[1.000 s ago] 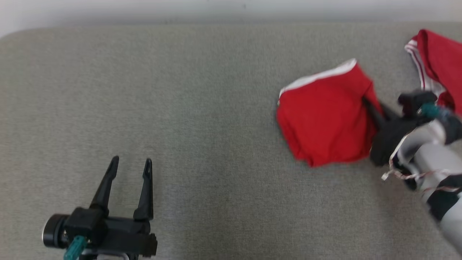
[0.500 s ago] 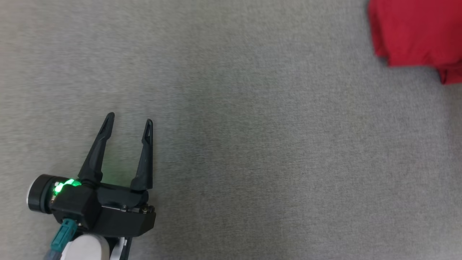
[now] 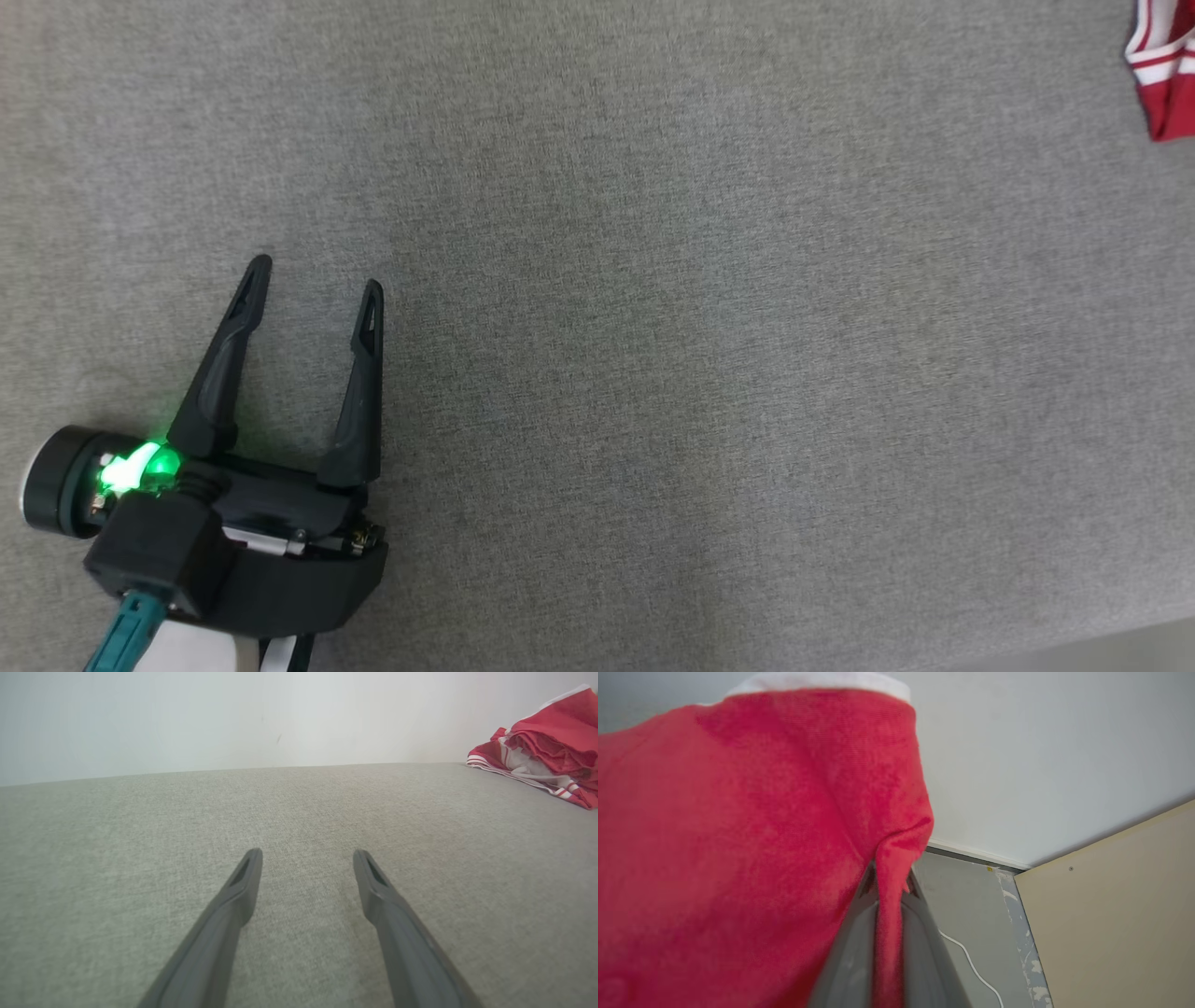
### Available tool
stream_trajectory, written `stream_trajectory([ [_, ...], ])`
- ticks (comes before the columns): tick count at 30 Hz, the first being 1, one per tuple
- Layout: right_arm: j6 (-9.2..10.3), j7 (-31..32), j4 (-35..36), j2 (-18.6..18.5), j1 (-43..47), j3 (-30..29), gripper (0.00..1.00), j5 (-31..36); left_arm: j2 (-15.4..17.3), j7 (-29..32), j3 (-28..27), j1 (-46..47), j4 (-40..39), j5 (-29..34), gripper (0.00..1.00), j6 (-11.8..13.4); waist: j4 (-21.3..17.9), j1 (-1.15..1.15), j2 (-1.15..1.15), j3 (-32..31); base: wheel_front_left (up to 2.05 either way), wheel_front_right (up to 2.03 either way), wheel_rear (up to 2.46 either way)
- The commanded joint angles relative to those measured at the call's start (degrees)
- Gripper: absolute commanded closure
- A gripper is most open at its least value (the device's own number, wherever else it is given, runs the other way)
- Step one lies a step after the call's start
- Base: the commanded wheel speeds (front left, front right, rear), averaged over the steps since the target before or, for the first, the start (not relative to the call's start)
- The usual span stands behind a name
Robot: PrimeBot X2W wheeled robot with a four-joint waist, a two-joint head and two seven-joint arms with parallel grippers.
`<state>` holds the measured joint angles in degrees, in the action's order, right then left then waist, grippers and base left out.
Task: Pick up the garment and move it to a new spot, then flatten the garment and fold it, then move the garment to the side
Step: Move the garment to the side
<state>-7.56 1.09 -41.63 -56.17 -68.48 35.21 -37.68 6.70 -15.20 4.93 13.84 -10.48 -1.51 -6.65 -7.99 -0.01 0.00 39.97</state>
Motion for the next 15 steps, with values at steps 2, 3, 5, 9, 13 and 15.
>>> stream_trajectory([
  [2, 0.19, 0.11, -1.58, -0.19, -1.91, -0.03, 1.00, 2.09, -0.22, 0.18, 0.65, 0.66, 2.02, 0.16, 0.00, -0.34, 0.21, 0.01, 0.00, 1.41, 0.00, 0.00, 0.00],
  [3, 0.19, -0.06, -2.32, 0.25, -2.44, -0.37, 1.00, 2.69, -0.22, 0.31, 0.55, 0.64, 2.13, 0.06, 0.00, -0.28, 0.37, 0.01, 0.00, 1.65, 0.00, 0.00, 0.00],
  [5, 0.19, -0.22, -3.99, 1.21, -3.40, -0.72, 0.77, 4.26, -0.26, 0.32, 0.37, 0.65, 2.38, -0.13, 0.00, -0.14, 0.63, 0.01, 0.00, 2.05, 0.00, 0.00, 0.00],
  [9, 0.19, -0.96, -7.41, 2.42, -5.31, -1.38, 0.00, 8.15, -0.35, 0.50, 0.06, 0.55, 3.10, -0.51, 0.00, 0.05, 0.96, 0.01, 0.00, 2.42, 0.00, 0.00, 0.00],
  [13, 0.19, -3.35, -9.18, 4.14, -6.78, -2.64, 0.00, 11.30, -0.37, 0.51, -0.79, 0.69, 4.09, -0.90, 0.00, 0.21, 1.09, 0.01, 0.00, 1.86, 0.00, 0.00, 0.00],
  [15, 0.19, -4.77, -9.53, 4.94, -7.21, -3.00, 0.00, 12.81, -0.46, 0.51, -1.26, 0.58, 4.47, -1.25, 0.00, 0.40, 1.06, 0.01, 0.00, 1.01, 0.00, 0.00, 0.00],
])
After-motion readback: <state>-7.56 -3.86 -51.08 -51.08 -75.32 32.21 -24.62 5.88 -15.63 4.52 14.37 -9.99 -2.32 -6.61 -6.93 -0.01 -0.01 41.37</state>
